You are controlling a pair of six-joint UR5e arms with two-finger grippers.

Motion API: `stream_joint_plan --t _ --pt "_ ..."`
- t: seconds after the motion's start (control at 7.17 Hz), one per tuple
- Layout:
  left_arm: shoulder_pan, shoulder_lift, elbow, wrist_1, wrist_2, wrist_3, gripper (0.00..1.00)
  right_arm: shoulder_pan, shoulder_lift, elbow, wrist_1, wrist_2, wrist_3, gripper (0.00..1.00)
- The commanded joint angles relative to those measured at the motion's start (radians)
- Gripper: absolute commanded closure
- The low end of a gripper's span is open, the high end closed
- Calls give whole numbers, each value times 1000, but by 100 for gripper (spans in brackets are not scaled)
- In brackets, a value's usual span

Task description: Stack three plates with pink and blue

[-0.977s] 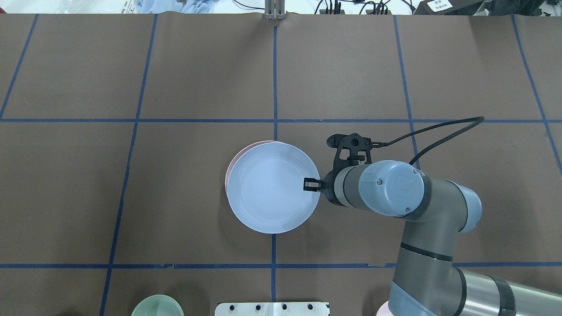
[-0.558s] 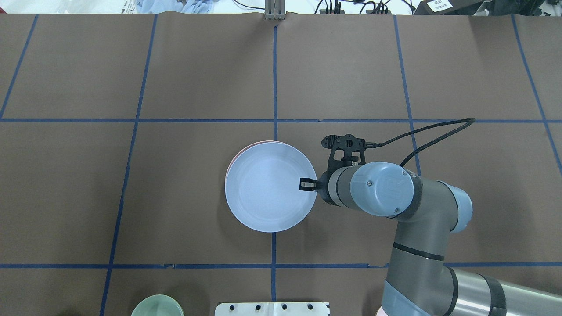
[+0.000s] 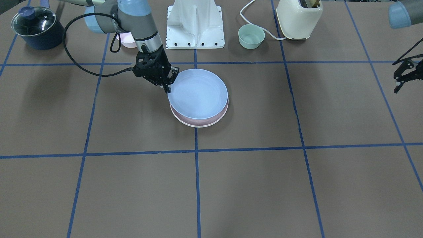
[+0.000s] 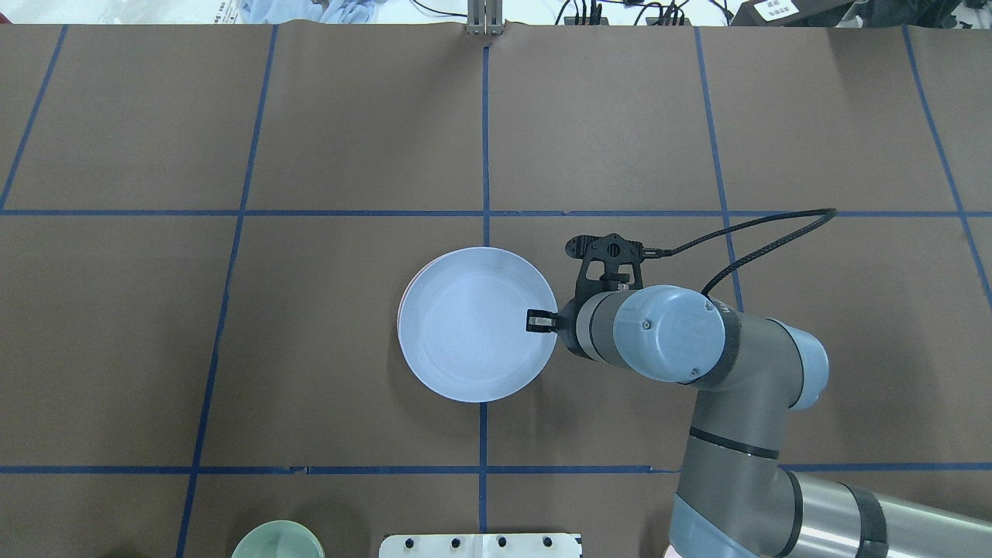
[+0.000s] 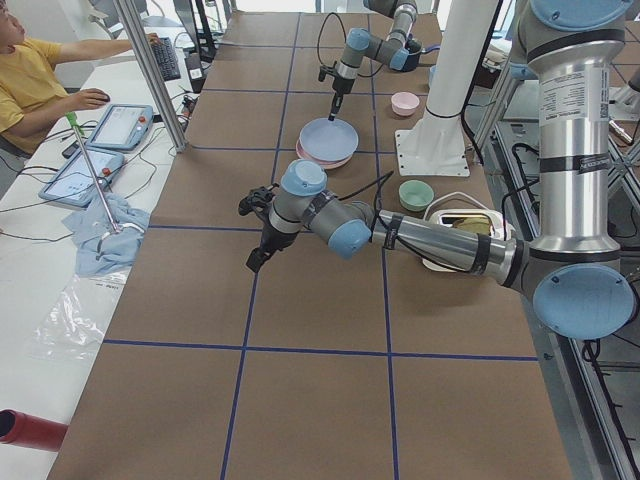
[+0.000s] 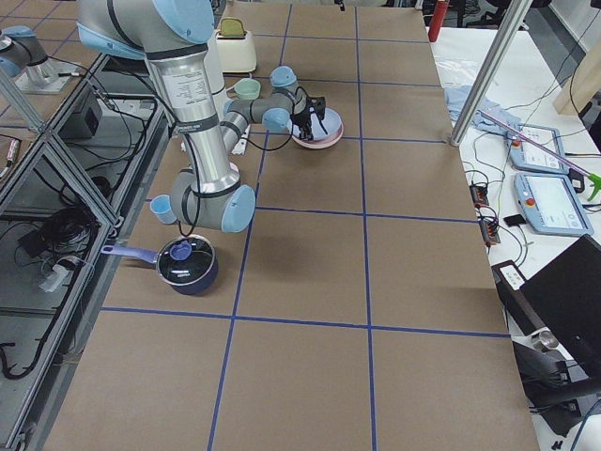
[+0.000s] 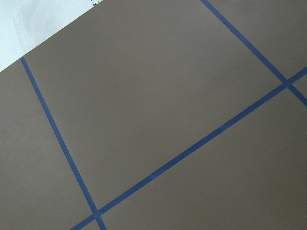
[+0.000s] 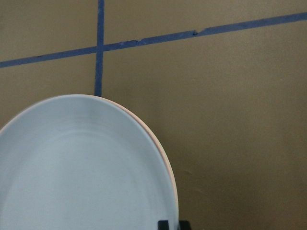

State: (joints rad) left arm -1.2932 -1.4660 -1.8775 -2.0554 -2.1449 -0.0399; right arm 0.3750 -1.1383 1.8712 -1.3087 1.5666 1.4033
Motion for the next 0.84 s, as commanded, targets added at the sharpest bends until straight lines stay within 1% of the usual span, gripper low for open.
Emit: stream_joint_plan --t 0.0,0.14,0.28,0.42,0.56,0.7 --pt "0 24 11 -8 -41 -8 0 11 17 -7 -13 -13 -15 0" --pt "-6 30 14 -8 -29 -9 0 57 70 -1 -111 33 -41 0" --pt "-33 45 32 1 -33 -2 0 143 101 5 -204 132 -128 0" --pt "-70 61 117 -9 -30 2 0 280 86 14 -262 271 -288 0" --pt "-184 52 151 18 -53 15 0 429 57 14 -309 403 -510 0" --pt "-205 46 178 138 -75 143 0 569 1 9 -338 506 -732 0"
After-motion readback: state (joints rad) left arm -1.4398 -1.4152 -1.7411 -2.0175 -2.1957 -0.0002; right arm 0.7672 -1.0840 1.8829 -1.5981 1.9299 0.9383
